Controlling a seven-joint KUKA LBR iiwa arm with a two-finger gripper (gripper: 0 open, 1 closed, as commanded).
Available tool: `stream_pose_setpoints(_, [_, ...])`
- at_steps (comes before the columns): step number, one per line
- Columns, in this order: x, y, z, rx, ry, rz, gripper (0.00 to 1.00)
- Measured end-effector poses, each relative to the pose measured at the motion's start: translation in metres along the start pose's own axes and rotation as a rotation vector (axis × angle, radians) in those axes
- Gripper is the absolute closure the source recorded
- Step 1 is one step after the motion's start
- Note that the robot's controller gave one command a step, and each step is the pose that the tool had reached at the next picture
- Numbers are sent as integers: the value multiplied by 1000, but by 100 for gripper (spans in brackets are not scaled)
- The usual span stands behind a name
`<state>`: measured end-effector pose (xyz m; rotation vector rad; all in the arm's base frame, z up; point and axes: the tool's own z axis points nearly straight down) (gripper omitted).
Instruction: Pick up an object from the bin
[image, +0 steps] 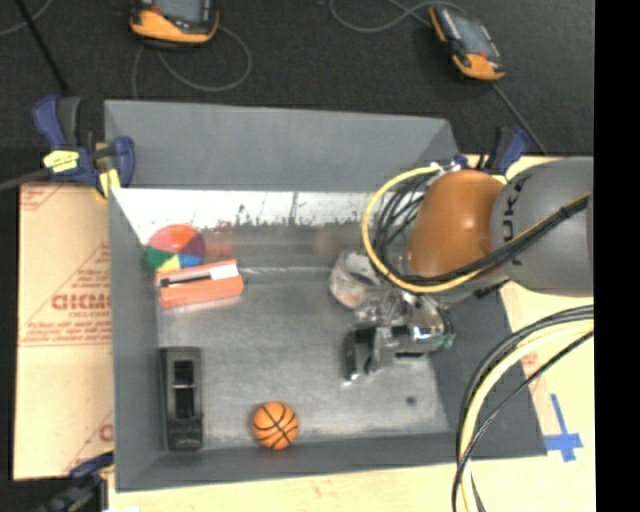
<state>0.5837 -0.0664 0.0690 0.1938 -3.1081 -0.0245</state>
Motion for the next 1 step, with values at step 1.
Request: stream_pose_setpoints(1, [-18,-11,0,-16,53,-60,100])
